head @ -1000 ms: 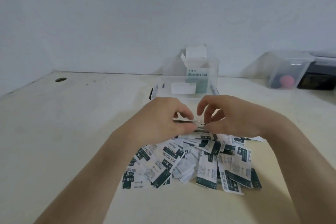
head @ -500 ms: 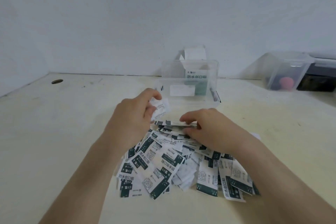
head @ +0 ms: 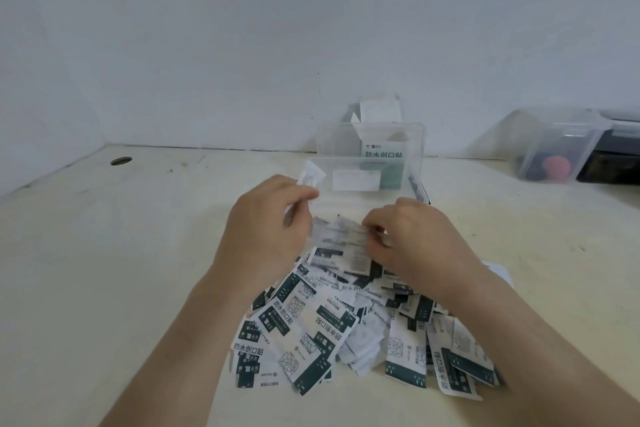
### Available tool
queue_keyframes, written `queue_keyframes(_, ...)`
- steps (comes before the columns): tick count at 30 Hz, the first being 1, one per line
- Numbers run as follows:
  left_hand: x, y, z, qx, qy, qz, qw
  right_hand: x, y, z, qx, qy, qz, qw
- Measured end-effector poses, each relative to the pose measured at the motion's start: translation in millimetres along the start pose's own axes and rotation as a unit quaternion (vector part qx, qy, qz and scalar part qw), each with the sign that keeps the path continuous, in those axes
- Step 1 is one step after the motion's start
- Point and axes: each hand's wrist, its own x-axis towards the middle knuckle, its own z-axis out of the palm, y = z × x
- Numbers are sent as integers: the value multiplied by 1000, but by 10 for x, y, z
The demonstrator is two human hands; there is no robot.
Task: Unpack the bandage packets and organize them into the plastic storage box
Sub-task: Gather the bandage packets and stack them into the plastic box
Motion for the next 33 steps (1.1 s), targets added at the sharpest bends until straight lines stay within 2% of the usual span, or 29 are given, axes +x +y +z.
queue_keyframes(3,30,16,-51,-97,94,-55,989,-45,29,-87,182,34,66,980)
queue_keyframes(6,48,61,-107,-233,152,-131,951,-59,31,-167,383,49,144,911)
queue_keyframes(7,51,72,-120,-310,147,-155,926,-64,23,-189,432,49,170,884)
queue_keyframes(9,48,90,-136,-466,96,-209,854,-68,-1,-205,481,59,200,852)
queue_keyframes(10,50,94,-129,-510,65,-231,826,-65,-13,-198,494,65,204,843)
queue_keyframes(11,42,105,-106,-526,34,-246,813,-68,-24,-189,506,69,205,835)
queue_keyframes(12,30,129,-72,-522,6,-253,814,-70,-28,-182,519,71,203,828)
queue_keyframes(14,7,173,1,-486,-33,-246,838,-63,-33,-162,541,68,194,816)
queue_keyframes(17,-33,215,74,-429,-55,-224,873,-61,-50,-133,562,64,182,805)
queue_keyframes(21,-48,235,99,-424,-59,-224,876,-71,-101,-139,590,26,167,789)
queue_keyframes(25,-54,240,104,-413,-78,-221,880,-86,-104,-135,656,-69,160,734)
queue_keyframes(28,-57,235,105,-392,-86,-212,891,-89,-109,-124,670,-109,174,714)
queue_keyframes(30,-57,233,110,-362,-83,-198,907,-86,-115,-118,672,-113,185,709)
queue_keyframes(33,-56,225,122,-300,-62,-171,936,-83,-118,-113,664,-94,184,719)
